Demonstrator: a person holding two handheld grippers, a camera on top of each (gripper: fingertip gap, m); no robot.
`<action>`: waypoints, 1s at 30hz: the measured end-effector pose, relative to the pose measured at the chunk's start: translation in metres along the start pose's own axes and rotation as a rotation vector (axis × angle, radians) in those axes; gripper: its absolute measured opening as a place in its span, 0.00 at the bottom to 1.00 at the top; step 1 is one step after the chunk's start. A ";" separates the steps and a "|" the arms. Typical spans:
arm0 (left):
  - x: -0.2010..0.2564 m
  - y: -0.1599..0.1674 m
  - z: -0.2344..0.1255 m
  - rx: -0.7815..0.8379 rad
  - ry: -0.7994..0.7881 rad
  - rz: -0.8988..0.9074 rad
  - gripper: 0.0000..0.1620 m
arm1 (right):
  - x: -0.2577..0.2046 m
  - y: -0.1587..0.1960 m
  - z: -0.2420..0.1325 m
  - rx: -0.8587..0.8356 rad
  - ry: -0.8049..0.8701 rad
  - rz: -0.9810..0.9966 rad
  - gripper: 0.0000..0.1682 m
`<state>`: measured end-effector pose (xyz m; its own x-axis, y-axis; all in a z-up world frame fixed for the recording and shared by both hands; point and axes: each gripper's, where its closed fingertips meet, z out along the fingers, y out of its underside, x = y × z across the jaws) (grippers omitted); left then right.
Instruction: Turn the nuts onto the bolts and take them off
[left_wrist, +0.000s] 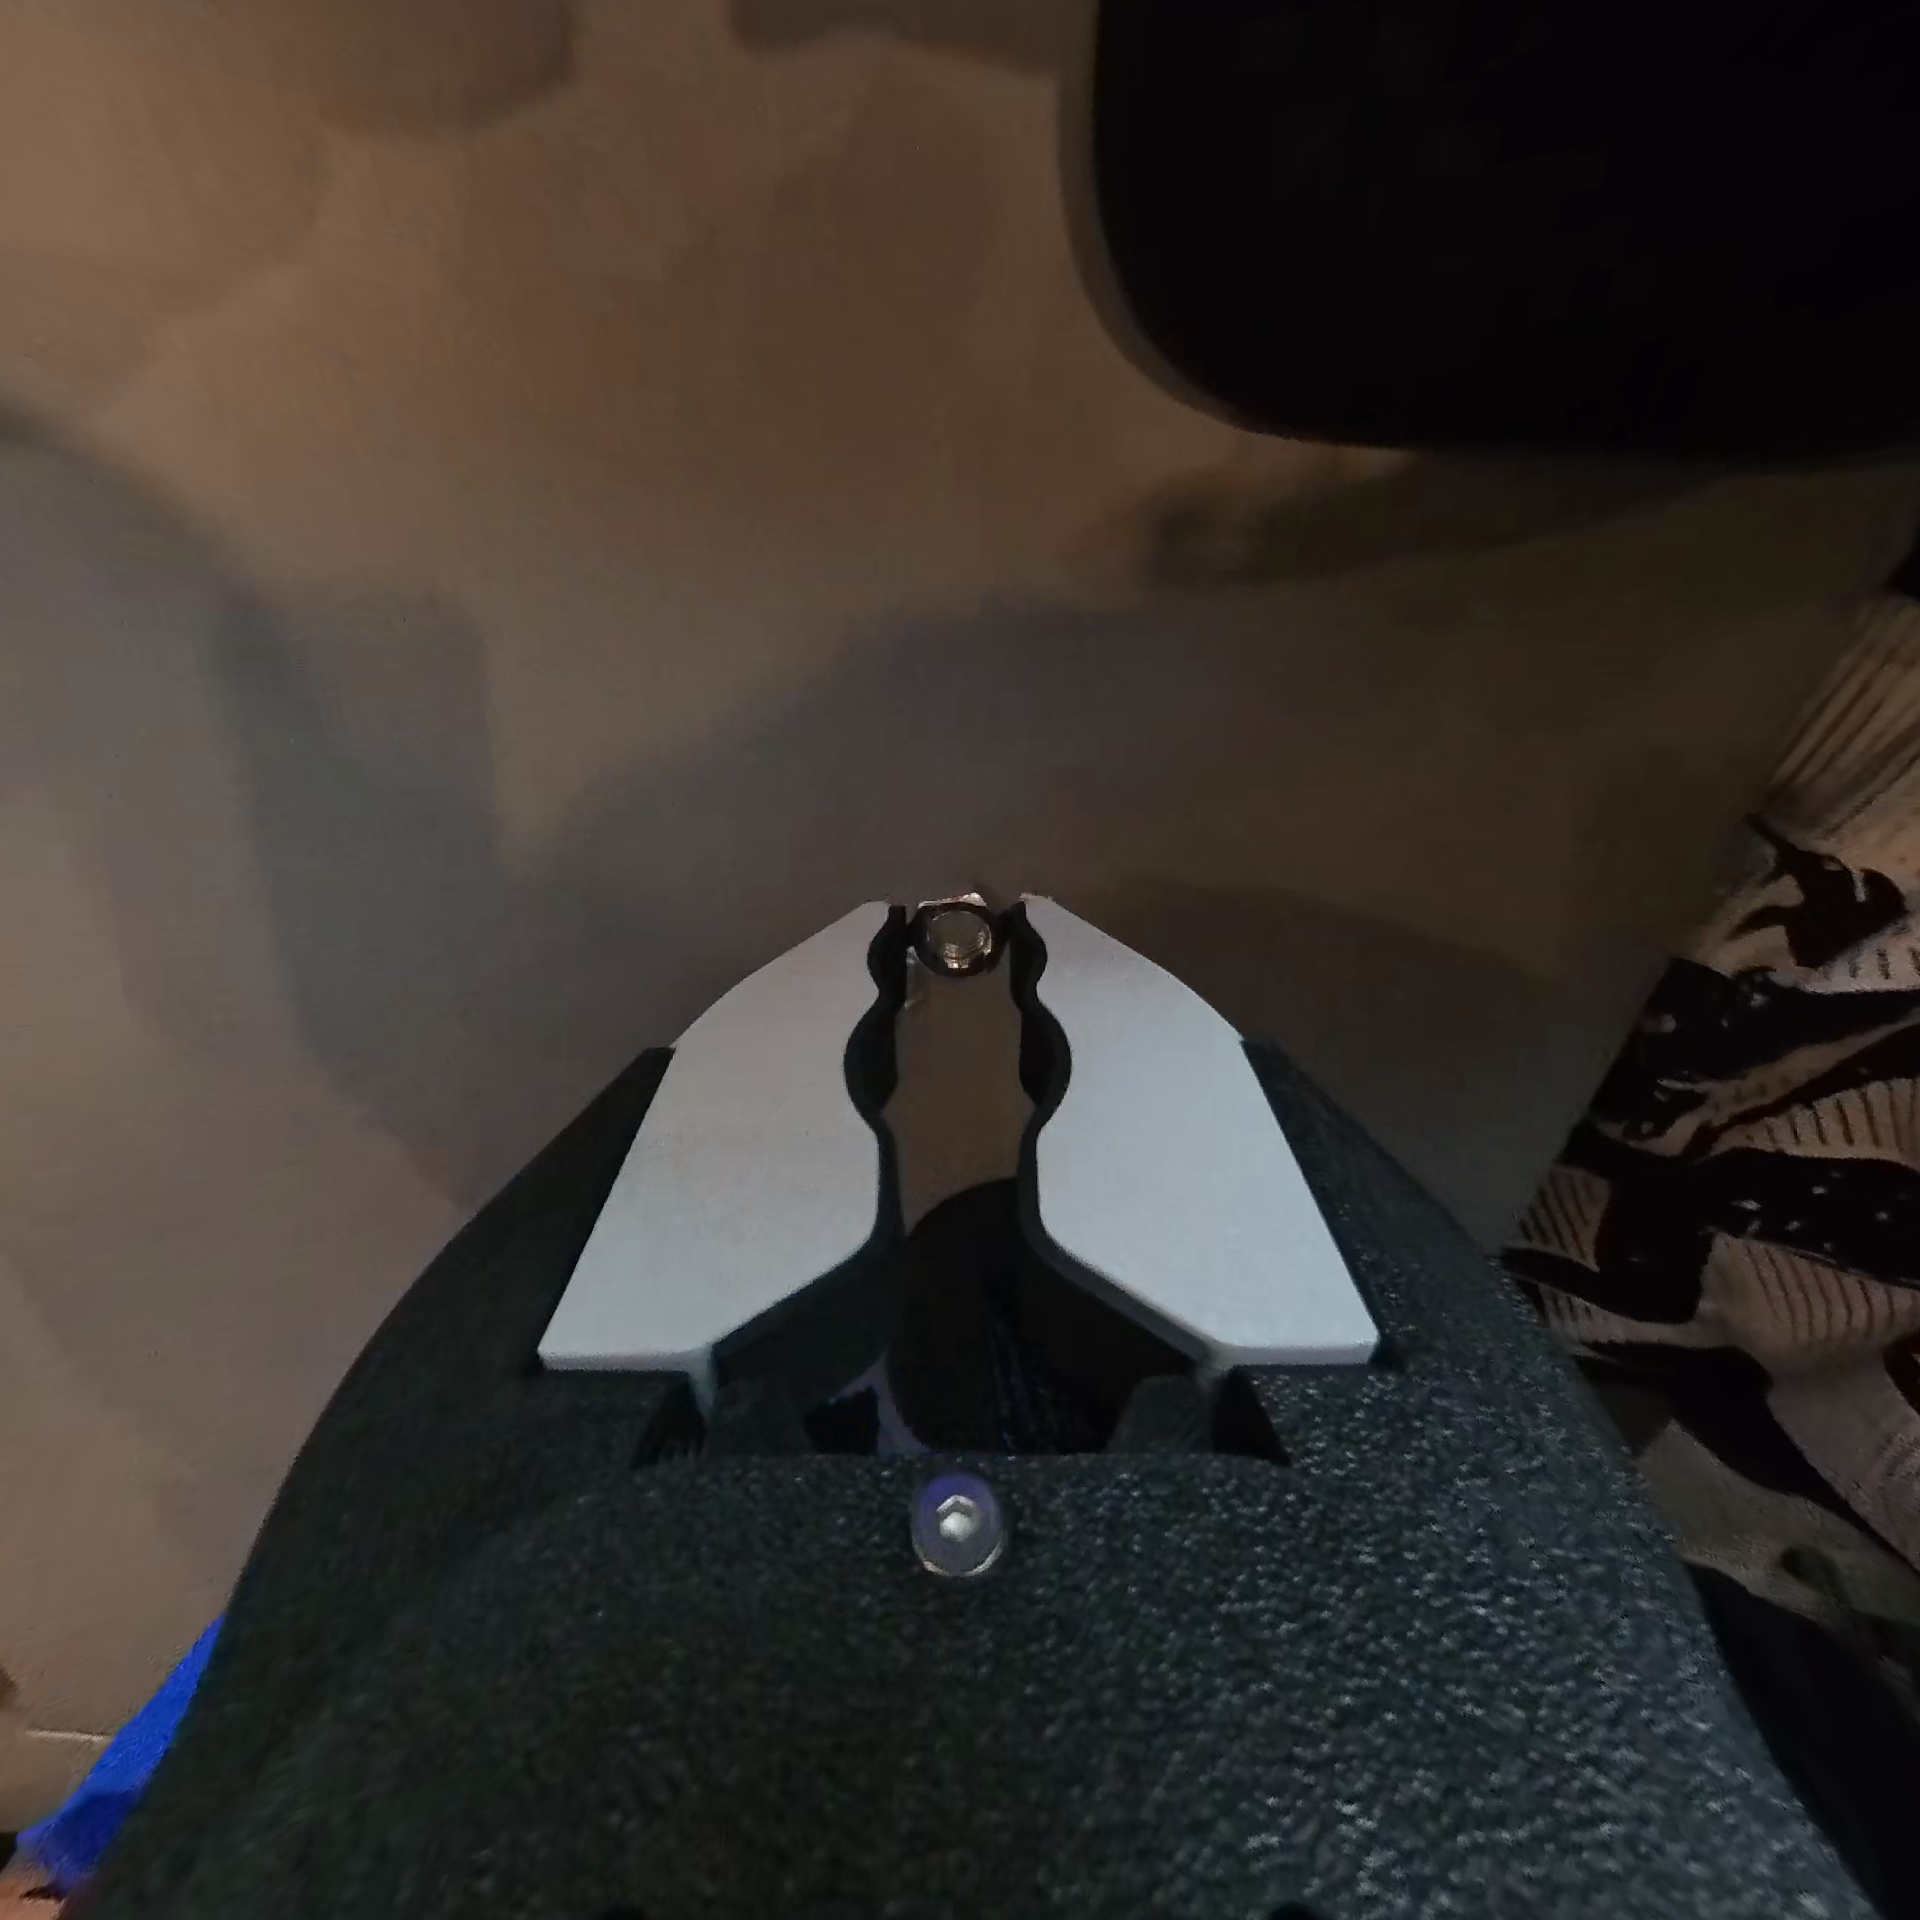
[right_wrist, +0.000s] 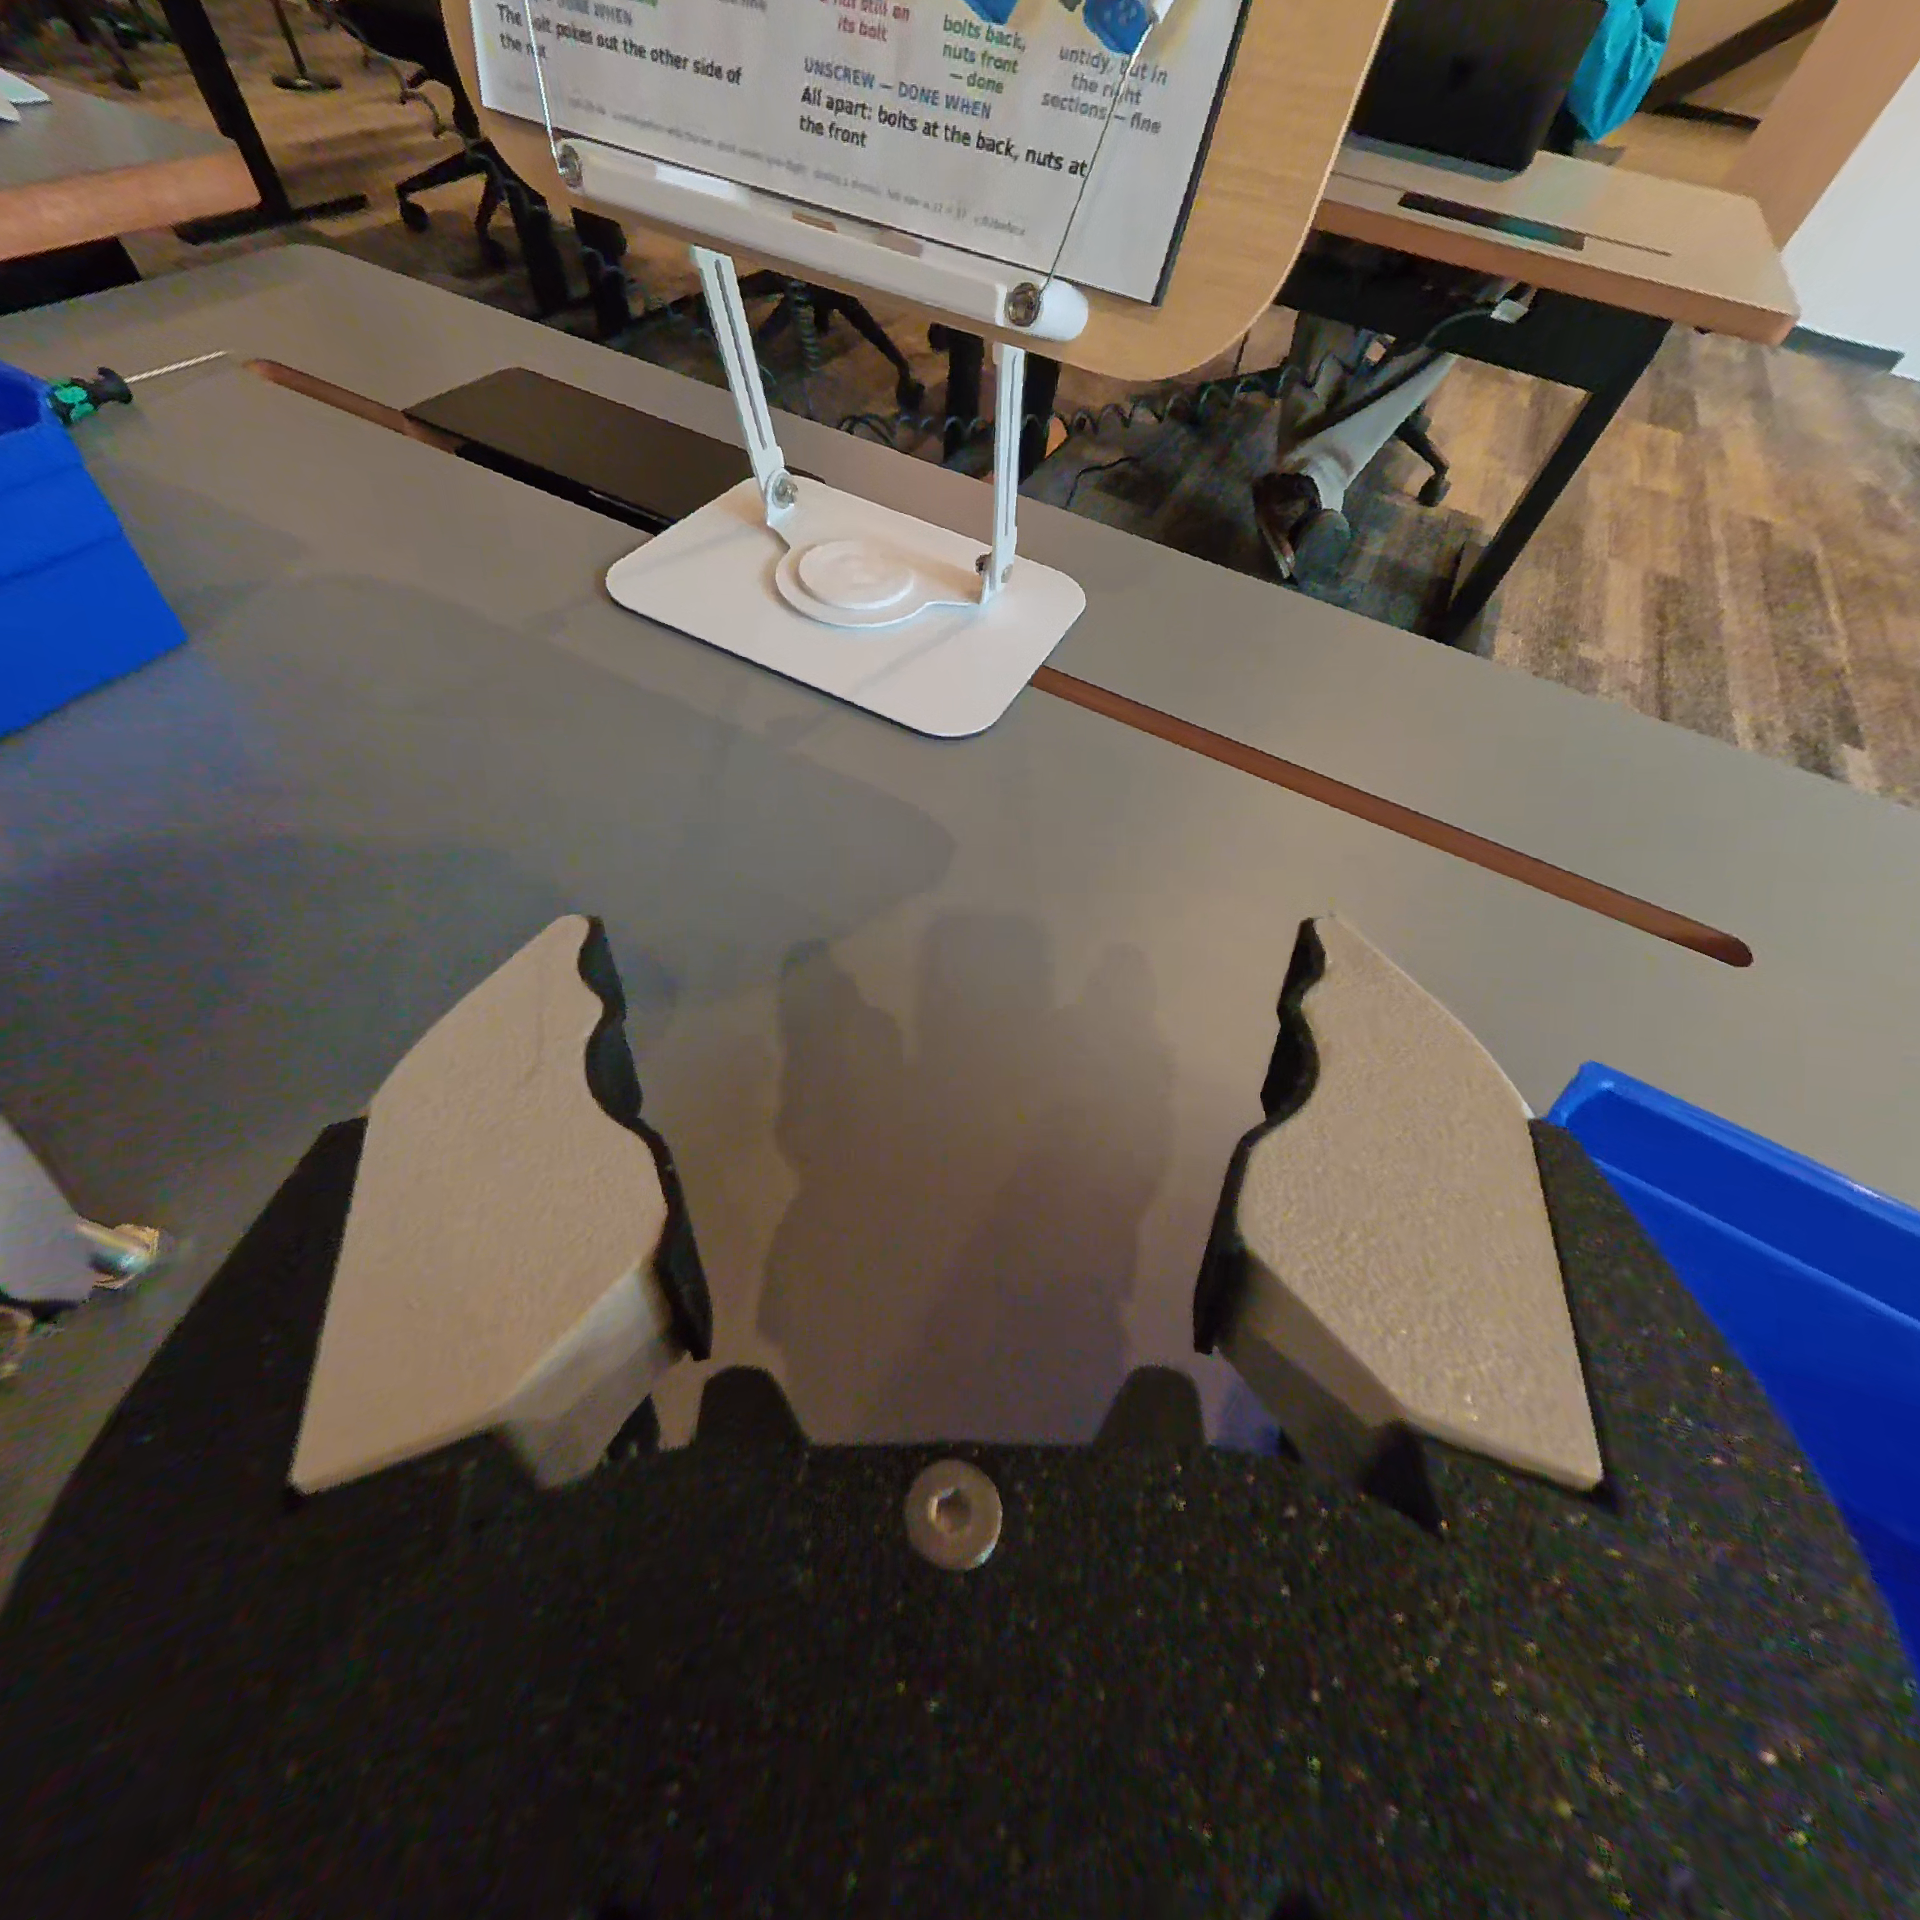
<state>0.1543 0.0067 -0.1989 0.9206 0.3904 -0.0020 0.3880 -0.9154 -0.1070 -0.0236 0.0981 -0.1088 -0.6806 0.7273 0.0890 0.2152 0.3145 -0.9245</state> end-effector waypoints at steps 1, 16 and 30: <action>-0.001 -0.001 0.005 -0.007 0.001 -0.001 0.12 | 0.001 0.001 0.000 -0.002 0.001 0.002 0.71; -0.012 -0.006 0.048 -0.086 -0.036 -0.019 0.12 | 0.007 0.004 -0.002 -0.013 0.010 0.012 0.70; -0.011 -0.005 0.051 -0.102 -0.024 -0.024 0.23 | 0.007 0.003 -0.003 -0.006 0.010 0.012 0.70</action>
<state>0.1406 0.0117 -0.2487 0.9102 0.4134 -0.0242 0.4134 -0.9105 -0.0052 -0.0257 0.1061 -0.1093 -0.6710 0.7370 0.0813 0.2278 0.3093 -0.9233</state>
